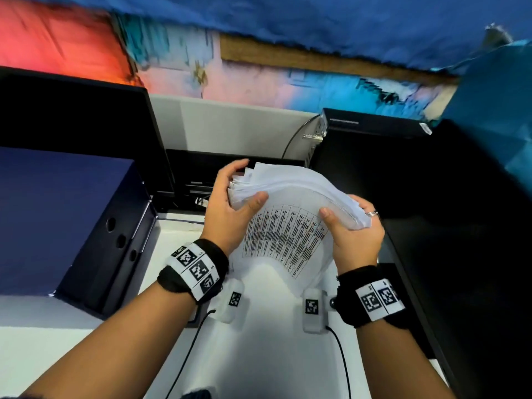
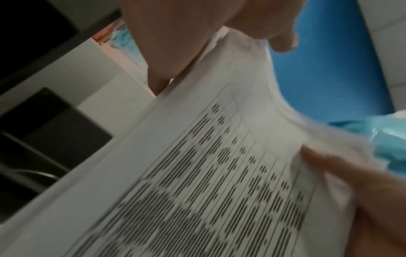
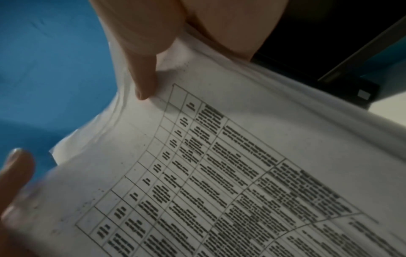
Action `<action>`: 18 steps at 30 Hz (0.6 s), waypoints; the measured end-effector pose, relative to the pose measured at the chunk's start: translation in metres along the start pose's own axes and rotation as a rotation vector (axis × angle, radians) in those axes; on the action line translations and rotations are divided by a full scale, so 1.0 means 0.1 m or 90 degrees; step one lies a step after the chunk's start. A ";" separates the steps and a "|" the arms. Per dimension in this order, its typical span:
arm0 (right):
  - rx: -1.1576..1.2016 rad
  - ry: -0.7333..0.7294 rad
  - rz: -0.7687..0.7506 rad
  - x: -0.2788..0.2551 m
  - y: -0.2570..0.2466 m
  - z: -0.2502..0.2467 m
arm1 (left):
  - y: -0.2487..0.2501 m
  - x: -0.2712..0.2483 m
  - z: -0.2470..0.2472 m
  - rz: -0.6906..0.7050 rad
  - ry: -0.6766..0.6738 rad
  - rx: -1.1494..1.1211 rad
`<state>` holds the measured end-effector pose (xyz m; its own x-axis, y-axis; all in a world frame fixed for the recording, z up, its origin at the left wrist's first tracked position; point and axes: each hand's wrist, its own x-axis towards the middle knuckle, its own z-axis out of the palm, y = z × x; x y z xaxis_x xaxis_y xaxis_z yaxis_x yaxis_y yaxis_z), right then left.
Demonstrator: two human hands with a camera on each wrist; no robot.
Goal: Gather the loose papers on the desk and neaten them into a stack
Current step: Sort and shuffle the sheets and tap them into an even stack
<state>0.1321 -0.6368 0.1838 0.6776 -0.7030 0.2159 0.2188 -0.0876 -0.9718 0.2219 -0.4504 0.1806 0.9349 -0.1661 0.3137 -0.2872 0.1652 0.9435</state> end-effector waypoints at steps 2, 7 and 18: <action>-0.011 -0.011 -0.002 -0.01 0.00 0.00 | 0.06 0.09 0.02 0.093 0.030 0.111; 0.015 -0.012 0.022 -0.02 0.00 0.03 | 0.02 0.19 0.07 0.033 0.157 0.030; -0.002 -0.040 0.021 0.10 -0.11 0.00 | -0.16 0.04 -0.16 -0.079 -0.039 0.148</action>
<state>0.1364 -0.6434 0.1969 0.7274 -0.6597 0.1889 0.1933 -0.0672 -0.9788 0.2336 -0.4383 0.1649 0.9538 -0.2302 0.1929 -0.2175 -0.0865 0.9722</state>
